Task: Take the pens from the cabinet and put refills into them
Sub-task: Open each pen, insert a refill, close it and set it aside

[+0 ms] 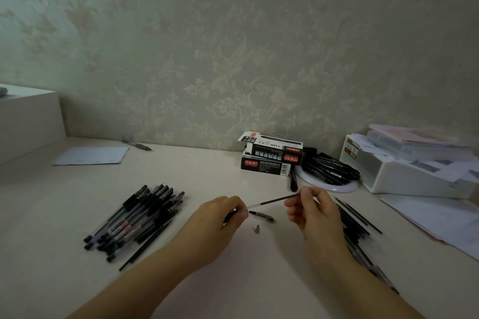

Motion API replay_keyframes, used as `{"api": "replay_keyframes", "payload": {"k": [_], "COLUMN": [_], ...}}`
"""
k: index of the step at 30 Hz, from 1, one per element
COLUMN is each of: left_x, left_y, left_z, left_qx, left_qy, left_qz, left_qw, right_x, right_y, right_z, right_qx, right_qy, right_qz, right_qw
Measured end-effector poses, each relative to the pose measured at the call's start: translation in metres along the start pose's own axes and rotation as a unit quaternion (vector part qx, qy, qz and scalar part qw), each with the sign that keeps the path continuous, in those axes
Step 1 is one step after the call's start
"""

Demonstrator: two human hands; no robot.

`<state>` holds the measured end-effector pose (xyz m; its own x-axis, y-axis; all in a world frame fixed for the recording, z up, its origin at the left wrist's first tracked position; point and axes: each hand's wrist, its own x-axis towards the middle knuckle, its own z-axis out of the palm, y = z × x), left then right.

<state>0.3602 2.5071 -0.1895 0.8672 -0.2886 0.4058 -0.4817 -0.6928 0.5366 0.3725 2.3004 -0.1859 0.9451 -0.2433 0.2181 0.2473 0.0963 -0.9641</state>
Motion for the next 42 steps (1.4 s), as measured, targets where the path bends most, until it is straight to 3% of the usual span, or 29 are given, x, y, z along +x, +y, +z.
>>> {"api": "replay_keyframes", "payload": {"k": [7,13,18,22,26,29,34,42], "left_x": [0.000,0.000,0.000,0.000,0.000,0.000,-0.001,-0.002], "left_y": [-0.001,0.002,0.005,0.001,-0.001,-0.002,-0.004,0.000], "left_z": [0.000,0.000,0.002,0.001,0.003,0.004,0.004,0.004], "left_qx": [-0.005,-0.012,-0.010,0.003,0.011,0.019,0.029,0.031], "left_qy": [-0.004,-0.005,0.001,0.006,-0.003,-0.013,-0.021,-0.031], "left_qz": [0.005,0.021,0.040,0.032,0.027,0.024,0.022,0.048], "left_qw": [1.000,1.000,0.999,0.999,1.000,0.999,0.999,0.998], "right_x": [0.000,-0.004,-0.015,-0.015,-0.014,-0.013,-0.008,-0.012], "right_y": [0.000,-0.001,-0.002,0.001,0.005,0.009,0.005,0.003], "right_z": [-0.001,0.004,0.012,0.010,0.007,0.008,0.007,0.012], "right_qx": [0.012,-0.064,-0.234,-0.356,-0.413,-0.400,-0.192,-0.137], "right_qy": [-0.013,-0.081,-0.211,-0.180,-0.211,-0.215,-0.165,-0.234], "right_qz": [0.001,-0.032,-0.074,-0.146,-0.161,-0.156,-0.069,-0.052], "right_qw": [1.000,0.994,0.946,0.905,0.871,0.877,0.965,0.961]}}
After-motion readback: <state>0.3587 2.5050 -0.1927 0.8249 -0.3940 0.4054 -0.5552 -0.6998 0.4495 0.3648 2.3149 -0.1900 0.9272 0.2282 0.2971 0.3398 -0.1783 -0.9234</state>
